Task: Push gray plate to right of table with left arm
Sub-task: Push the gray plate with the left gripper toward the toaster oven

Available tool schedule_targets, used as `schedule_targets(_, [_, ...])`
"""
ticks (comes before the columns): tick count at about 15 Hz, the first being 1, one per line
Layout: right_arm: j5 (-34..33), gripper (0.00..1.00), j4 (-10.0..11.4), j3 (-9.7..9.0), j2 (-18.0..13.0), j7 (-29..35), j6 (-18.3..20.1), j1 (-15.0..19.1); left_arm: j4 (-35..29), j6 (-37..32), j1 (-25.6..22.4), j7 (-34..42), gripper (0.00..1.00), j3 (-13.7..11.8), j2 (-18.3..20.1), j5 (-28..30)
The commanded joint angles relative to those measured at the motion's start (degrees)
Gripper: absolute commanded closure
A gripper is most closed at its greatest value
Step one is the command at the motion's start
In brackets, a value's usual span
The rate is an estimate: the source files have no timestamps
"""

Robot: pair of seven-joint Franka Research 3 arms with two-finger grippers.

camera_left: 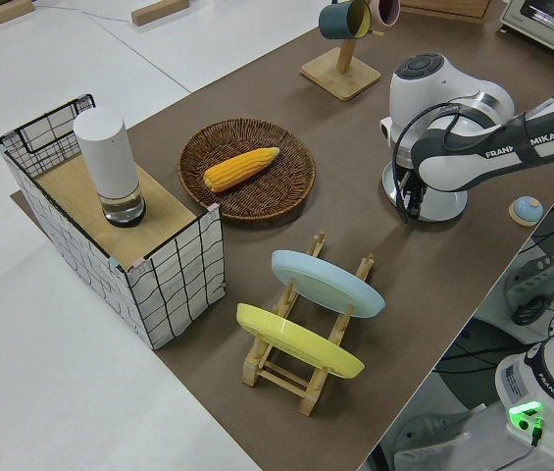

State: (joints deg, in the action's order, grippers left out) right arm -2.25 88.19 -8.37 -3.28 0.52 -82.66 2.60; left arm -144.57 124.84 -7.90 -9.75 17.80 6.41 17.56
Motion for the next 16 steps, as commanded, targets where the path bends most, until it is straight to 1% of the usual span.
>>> schedule_targets(1, [0.05,0.005,0.23,-0.15,-0.41,-0.87,0.40,0.39,-1.42,6.02,3.67,-8.16,1.00,3.90,-1.14,2.82])
schedule_targets(2, [0.05,0.005,0.23,-0.15,-0.41,-0.87,0.40,0.39,-1.41,7.24,4.98,-10.10,1.00,4.51,-1.40,3.09])
schedule_targets(5, [0.05,0.005,0.23,-0.15,-0.41,-0.87,0.40,0.39,-1.33,11.02,7.36,-14.85,1.00,7.76,-2.45,5.37])
schedule_targets(6, [0.05,0.005,0.23,-0.15,-0.41,-0.87,0.40,0.39,-1.24,12.25,8.32,-16.08,1.00,8.21,-2.89,5.90])
schedule_targets(8, [0.05,0.005,0.23,-0.15,-0.41,-0.87,0.40,0.39,-1.06,15.15,10.17,-18.54,1.00,8.82,-4.39,6.78])
schedule_targets(9, [0.05,0.005,0.23,-0.15,-0.41,-0.87,0.40,0.39,-0.89,16.82,11.05,-19.86,1.00,9.52,-5.26,7.30])
schedule_targets(10, [0.05,0.005,0.23,-0.15,-0.41,-0.87,0.40,0.39,-0.63,19.45,12.19,-21.79,1.00,10.83,-6.66,8.18])
schedule_targets(11, [0.05,0.005,0.23,-0.15,-0.41,-0.87,0.40,0.39,0.07,20.87,13.42,-23.29,1.00,11.11,-7.63,8.28])
schedule_targets(13, [0.05,0.005,0.23,-0.15,-0.41,-0.87,0.40,0.39,1.83,21.75,15.97,-25.23,1.00,10.85,-9.74,8.28])
schedule_targets(14, [0.05,0.005,0.23,-0.15,-0.41,-0.87,0.40,0.39,2.71,22.80,18.68,-25.58,1.00,9.98,-10.62,8.45])
schedule_targets(16, [0.05,0.005,0.23,-0.15,-0.41,-0.87,0.40,0.39,5.69,24.48,24.74,-28.03,1.00,6.47,-13.34,8.63])
